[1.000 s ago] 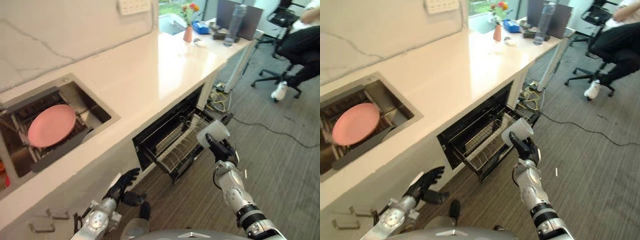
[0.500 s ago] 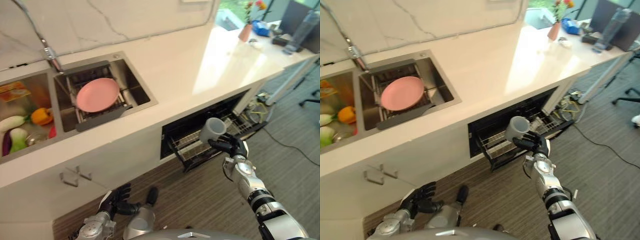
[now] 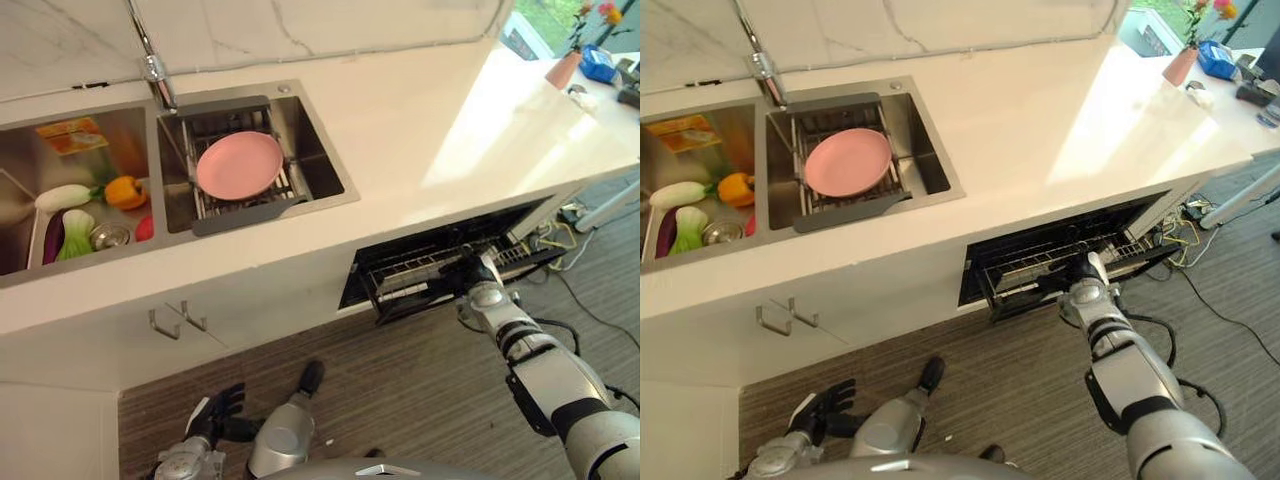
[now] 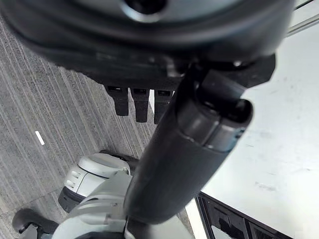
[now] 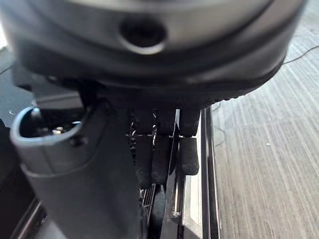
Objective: Place the dishes in the dishwasher.
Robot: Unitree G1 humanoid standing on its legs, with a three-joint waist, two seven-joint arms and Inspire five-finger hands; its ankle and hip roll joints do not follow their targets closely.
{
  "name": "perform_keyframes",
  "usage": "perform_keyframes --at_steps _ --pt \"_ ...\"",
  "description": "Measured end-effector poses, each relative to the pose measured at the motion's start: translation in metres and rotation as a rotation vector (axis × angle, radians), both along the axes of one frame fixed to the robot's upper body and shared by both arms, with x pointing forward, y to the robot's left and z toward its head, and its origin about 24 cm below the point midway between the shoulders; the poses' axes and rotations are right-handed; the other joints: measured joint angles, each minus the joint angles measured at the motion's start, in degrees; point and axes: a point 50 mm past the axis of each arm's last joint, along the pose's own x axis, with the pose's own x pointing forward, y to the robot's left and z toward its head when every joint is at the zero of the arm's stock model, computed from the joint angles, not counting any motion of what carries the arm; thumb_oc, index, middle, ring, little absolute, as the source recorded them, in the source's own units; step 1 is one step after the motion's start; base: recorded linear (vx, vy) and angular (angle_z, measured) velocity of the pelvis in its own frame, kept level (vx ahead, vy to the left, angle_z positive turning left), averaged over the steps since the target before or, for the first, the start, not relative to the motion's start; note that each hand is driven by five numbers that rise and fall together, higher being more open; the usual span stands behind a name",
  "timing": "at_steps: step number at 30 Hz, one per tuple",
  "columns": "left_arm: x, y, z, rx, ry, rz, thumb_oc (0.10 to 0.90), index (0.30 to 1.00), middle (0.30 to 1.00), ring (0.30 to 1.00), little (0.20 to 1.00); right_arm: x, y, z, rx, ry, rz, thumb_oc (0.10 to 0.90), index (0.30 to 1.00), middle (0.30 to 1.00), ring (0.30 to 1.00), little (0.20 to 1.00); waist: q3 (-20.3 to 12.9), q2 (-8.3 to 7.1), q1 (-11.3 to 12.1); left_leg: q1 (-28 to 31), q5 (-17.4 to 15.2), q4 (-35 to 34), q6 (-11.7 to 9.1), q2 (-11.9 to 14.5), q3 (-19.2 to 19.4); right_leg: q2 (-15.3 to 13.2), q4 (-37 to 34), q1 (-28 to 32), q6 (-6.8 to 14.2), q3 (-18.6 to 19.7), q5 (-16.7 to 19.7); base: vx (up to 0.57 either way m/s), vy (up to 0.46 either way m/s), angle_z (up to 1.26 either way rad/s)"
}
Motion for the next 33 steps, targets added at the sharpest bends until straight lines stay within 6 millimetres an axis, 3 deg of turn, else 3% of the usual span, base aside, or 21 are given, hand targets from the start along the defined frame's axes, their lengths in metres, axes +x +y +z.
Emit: perform_keyframes --at_steps 8,18,24,25,26,33 --pt "0.019 -0.007 0.003 0.003 -0.041 -0.013 0.8 0.9 0.9 0.9 0.9 0.003 0.016 -0.003 -0.05 0.022 0.014 0.8 0.9 0.9 0.9 0.9 -0.21 -0.25 -0.02 -0.12 0.0 0.01 0.0 -0.01 0.04 -0.04 0.0 -0.39 -0.01 0.44 0.0 -0.01 0.002 -0.03" --pt "0.024 -0.012 0.0 0.038 -0.03 -0.044 0.8 0.9 0.9 0.9 0.9 -0.002 0.022 -0.011 -0.17 0.089 0.116 0.8 0.9 0.9 0.9 0.9 -1.46 -0.75 -0.12 -0.15 0.01 1.48 0.0 -0.02 0.27 -0.08 0.01 -0.27 -0.14 1.54 -0.28 0.0 0.004 -0.06" --pt "0.027 -0.011 0.001 0.027 -0.032 -0.07 0.8 0.9 0.9 0.9 0.9 -0.027 0.008 -0.034 -0.182 0.149 0.13 0.8 0.9 0.9 0.9 0.9 -3.74 -1.82 0.15 -0.15 0.01 1.26 0.0 -0.46 0.22 -0.47 0.02 -0.03 0.25 0.7 -0.72 0.02 0.0 0.1" --pt "0.03 -0.009 0.003 0.037 -0.041 -0.095 0.8 0.9 0.9 0.9 0.9 -0.046 -0.008 -0.046 -0.143 0.146 0.11 0.8 0.9 0.9 0.9 0.9 -4.18 -2.5 0.68 -0.06 0.0 0.88 0.0 -0.76 0.22 -0.68 0.02 0.36 0.38 -0.28 -0.98 0.01 -0.002 0.19" --pt "0.03 -0.009 0.003 0.037 -0.041 -0.095 0.8 0.9 0.9 0.9 0.9 -0.046 -0.008 -0.046 -0.143 0.146 0.11 0.8 0.9 0.9 0.9 0.9 -4.18 -2.5 0.68 -0.06 0.0 0.88 0.0 -0.76 0.22 -0.68 0.02 0.36 0.38 -0.28 -0.98 0.02 -0.004 0.17" --pt "0.02 0.009 0.002 0.065 0.01 -0.05 0.8 0.9 0.9 0.9 0.9 -0.091 -0.035 -0.069 -0.039 0.201 0.013 0.8 0.9 0.9 0.9 0.9 -4.36 -3.85 -0.69 0.08 0.0 1.23 0.0 -1.29 1.82 -1.42 0.0 0.25 0.64 2.06 -1.21 0.01 -0.004 -0.01"
